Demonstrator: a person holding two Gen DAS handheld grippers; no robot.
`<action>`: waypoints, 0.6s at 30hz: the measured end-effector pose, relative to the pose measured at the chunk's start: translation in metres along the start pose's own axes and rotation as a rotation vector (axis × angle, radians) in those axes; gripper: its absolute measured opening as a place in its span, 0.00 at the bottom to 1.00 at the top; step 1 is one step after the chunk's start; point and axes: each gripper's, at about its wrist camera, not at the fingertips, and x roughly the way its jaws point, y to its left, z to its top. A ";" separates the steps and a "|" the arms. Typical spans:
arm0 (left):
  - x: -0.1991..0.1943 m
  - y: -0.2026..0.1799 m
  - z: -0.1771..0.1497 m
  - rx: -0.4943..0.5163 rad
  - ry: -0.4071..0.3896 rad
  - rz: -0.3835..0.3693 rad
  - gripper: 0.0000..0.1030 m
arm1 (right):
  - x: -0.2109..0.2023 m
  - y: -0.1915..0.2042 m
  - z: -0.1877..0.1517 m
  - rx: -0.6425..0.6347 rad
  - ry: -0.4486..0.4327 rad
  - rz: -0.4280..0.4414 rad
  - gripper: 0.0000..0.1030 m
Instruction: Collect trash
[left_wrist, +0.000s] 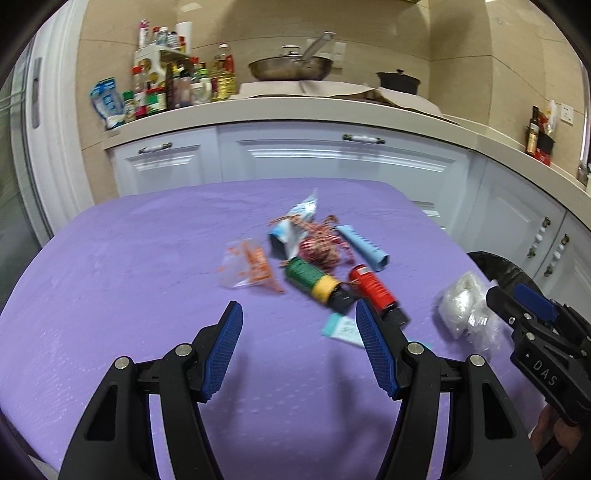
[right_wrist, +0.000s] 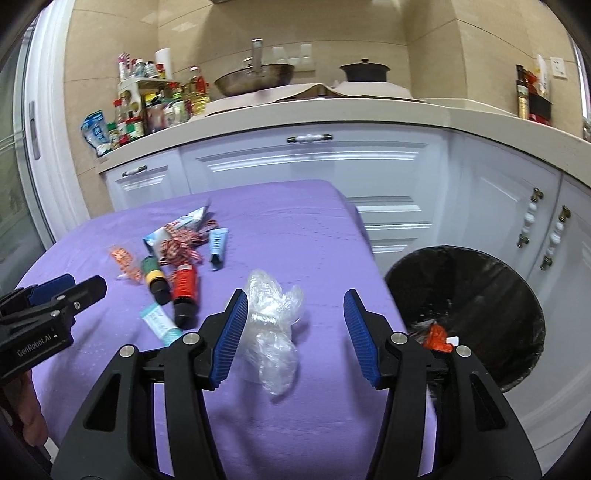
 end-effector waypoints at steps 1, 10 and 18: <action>0.000 0.003 -0.001 -0.005 0.002 0.001 0.61 | 0.000 0.004 0.001 -0.007 0.002 0.001 0.53; -0.003 0.019 -0.009 -0.048 0.013 -0.019 0.61 | 0.010 0.024 0.000 -0.033 0.046 0.012 0.53; -0.003 0.010 -0.013 -0.040 0.021 -0.050 0.61 | 0.020 0.022 -0.004 -0.039 0.091 -0.015 0.44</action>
